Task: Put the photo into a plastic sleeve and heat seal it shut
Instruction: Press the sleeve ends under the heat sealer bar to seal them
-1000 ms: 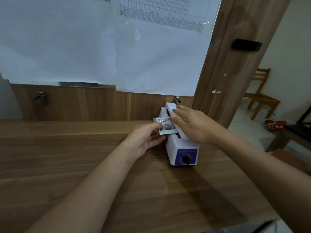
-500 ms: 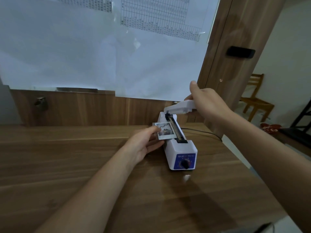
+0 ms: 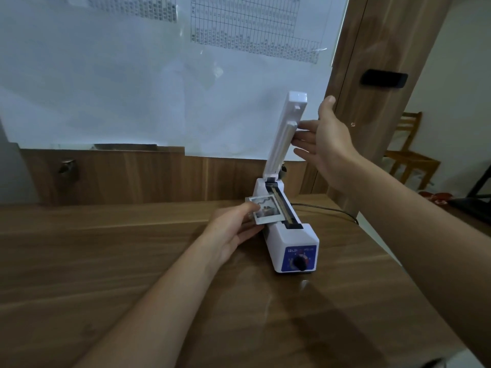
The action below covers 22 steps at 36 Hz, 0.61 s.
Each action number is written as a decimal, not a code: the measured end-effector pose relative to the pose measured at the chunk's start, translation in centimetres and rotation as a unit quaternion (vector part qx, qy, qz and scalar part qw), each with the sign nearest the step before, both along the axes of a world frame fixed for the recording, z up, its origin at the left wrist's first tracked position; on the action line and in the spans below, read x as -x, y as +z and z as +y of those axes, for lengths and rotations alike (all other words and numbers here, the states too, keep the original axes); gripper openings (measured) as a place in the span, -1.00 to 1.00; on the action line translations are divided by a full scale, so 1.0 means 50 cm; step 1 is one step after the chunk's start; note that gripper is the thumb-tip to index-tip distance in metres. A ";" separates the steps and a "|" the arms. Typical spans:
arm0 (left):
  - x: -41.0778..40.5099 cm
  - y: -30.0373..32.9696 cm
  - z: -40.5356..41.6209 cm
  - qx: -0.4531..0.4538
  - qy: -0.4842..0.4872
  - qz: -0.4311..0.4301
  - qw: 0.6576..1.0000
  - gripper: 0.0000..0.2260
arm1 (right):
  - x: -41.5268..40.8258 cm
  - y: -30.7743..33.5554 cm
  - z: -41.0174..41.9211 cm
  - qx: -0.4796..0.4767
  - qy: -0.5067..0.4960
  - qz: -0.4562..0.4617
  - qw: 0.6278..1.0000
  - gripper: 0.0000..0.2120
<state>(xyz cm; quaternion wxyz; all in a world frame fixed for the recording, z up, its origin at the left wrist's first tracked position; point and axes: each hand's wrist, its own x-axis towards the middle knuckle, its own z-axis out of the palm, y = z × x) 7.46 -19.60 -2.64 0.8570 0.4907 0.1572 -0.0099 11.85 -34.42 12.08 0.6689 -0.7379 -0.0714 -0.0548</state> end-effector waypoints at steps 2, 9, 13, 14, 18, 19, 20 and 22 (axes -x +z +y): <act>0.000 0.000 -0.001 0.004 0.001 0.000 1.000 -0.85 | -0.006 -0.003 0.001 -0.009 0.011 0.001 1.000 -0.29; 0.000 -0.001 -0.001 0.009 -0.005 -0.003 1.000 -0.83 | -0.021 -0.016 -0.001 0.001 0.025 -0.010 1.000 -0.27; 0.003 0.000 -0.001 -0.002 -0.010 -0.008 1.000 -0.83 | -0.032 -0.038 -0.011 0.033 -0.027 -0.018 0.999 -0.42; 0.003 0.001 -0.001 -0.007 -0.009 -0.010 1.000 -0.83 | -0.035 -0.047 -0.015 0.053 -0.038 -0.021 0.998 -0.53; 0.003 0.002 -0.004 -0.022 -0.005 -0.014 1.000 -0.86 | -0.054 -0.096 -0.034 0.217 0.005 -0.066 0.974 -0.81; 0.003 0.001 -0.004 -0.025 -0.004 -0.016 1.000 -0.87 | -0.058 -0.107 -0.035 0.277 0.028 -0.086 0.957 -0.81; 0.003 0.001 -0.004 -0.027 -0.003 -0.018 0.999 -0.88 | -0.063 -0.117 -0.035 0.330 0.051 -0.105 0.937 -0.80; 0.002 0.001 -0.005 -0.032 -0.004 -0.023 0.999 -0.91 | -0.073 -0.131 -0.029 0.407 0.090 -0.134 0.899 -0.75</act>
